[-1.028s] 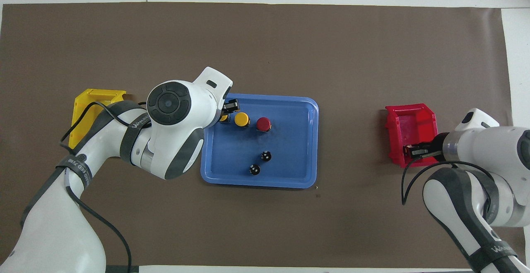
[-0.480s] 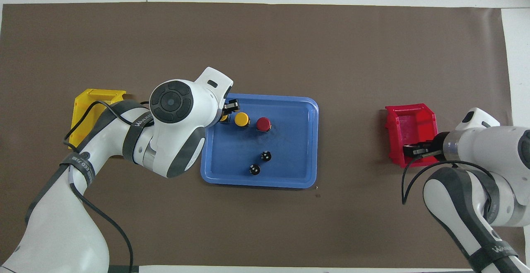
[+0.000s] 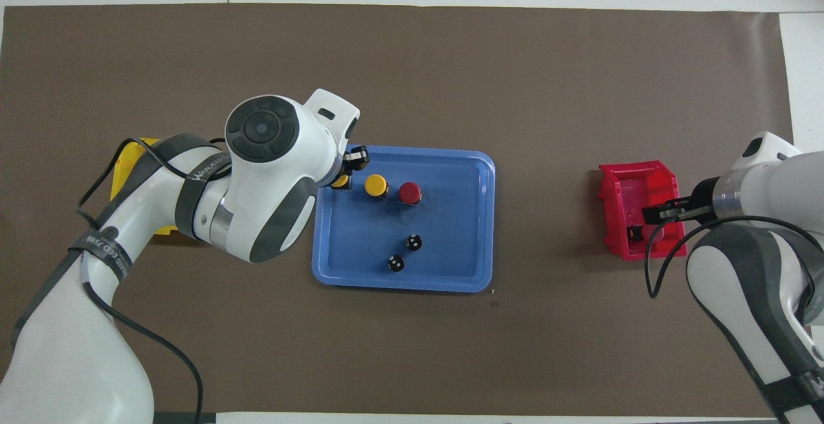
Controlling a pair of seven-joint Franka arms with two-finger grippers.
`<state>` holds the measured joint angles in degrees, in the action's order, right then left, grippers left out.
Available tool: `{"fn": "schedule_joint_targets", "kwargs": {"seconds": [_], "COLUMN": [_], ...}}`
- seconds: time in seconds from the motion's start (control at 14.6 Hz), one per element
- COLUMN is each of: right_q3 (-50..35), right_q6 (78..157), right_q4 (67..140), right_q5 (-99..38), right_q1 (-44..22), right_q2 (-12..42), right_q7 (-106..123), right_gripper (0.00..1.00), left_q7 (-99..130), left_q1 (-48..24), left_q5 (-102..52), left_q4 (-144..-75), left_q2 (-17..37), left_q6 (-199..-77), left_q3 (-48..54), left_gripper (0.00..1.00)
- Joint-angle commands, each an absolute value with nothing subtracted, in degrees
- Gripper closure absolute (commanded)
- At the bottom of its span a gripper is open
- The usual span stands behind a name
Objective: Sort red and yellow buttons by color
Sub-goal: 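Carry the yellow button to the yellow bin while the right gripper reaches the tray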
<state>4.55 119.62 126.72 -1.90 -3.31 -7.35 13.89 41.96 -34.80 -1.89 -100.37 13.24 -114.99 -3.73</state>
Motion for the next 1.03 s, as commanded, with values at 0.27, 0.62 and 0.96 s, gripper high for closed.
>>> {"fn": "schedule_joint_targets", "kwargs": {"seconds": [0.27,0.62,0.96], "right_q3": [3.96,4.04,3.87], "right_q6": [111.62,113.63,121.28], "right_q4": [101.57,88.08,91.05], "right_q5": [-2.37,-0.36,1.76], "right_q1": [-21.05,-34.60,-37.87], "right_q2": [6.55,22.12,24.17], "right_q7": [-16.35,-37.84,-43.32], "right_gripper": [0.32,0.27,0.24], "left_q7": [14.46,2.29,0.44], "left_q1": [-11.55,-2.29,-2.29], "left_q5": [-2.46,-2.46,-2.46], "left_q4": [-97.47,-111.58,-120.14], "left_q2": [7.82,3.01,-0.79], "left_q6": [-103.62,-117.22,-120.06], "left_q3": [-4.13,-4.04,-4.04], "left_gripper": [0.99,0.99,0.99]}}
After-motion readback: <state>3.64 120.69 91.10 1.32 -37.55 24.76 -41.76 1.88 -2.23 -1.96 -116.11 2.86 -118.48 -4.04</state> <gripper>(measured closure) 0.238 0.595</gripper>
